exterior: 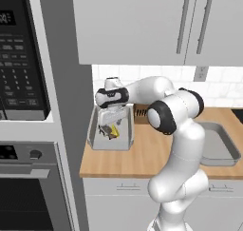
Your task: Place one lemon wedge and one fish in each tupperware on the nearby counter, to pack two identical lunches.
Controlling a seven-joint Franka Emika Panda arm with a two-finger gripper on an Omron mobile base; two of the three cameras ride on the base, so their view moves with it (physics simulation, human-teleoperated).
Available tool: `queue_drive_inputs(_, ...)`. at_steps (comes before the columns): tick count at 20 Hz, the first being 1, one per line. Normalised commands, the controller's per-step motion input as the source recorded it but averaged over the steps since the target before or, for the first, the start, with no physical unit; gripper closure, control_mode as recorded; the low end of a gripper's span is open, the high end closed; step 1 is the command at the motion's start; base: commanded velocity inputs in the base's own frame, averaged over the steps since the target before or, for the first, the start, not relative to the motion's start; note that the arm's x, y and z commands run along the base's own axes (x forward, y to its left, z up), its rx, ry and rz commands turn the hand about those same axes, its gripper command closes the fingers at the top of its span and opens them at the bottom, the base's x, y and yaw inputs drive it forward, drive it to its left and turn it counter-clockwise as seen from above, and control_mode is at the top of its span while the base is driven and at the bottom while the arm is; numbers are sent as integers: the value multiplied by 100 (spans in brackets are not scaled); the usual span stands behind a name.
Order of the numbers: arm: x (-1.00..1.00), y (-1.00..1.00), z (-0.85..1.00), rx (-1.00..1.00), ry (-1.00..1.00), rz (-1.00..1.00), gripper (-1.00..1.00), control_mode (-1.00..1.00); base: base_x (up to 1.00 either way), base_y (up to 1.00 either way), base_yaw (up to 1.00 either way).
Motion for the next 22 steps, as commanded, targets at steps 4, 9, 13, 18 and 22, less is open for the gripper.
queue_drive_inputs(4, -64, -3, 34, 2, -1, 1, -100, -100, 0, 0, 0)
queue_drive_inputs(9, -100, -7, 0, 0, -9, 0, -100, -100, 0, 0, 0)
queue_drive_inputs(13, -100, -28, 1, 0, -4, 0, -100, -100, 0, 0, 0)
queue_drive_inputs(18, -98, -57, 5, 2, 0, 0, -100, -100, 0, 0, 0)
queue_drive_inputs(22, -78, -72, 28, 2, 0, 0, -100, -100, 0, 0, 0)
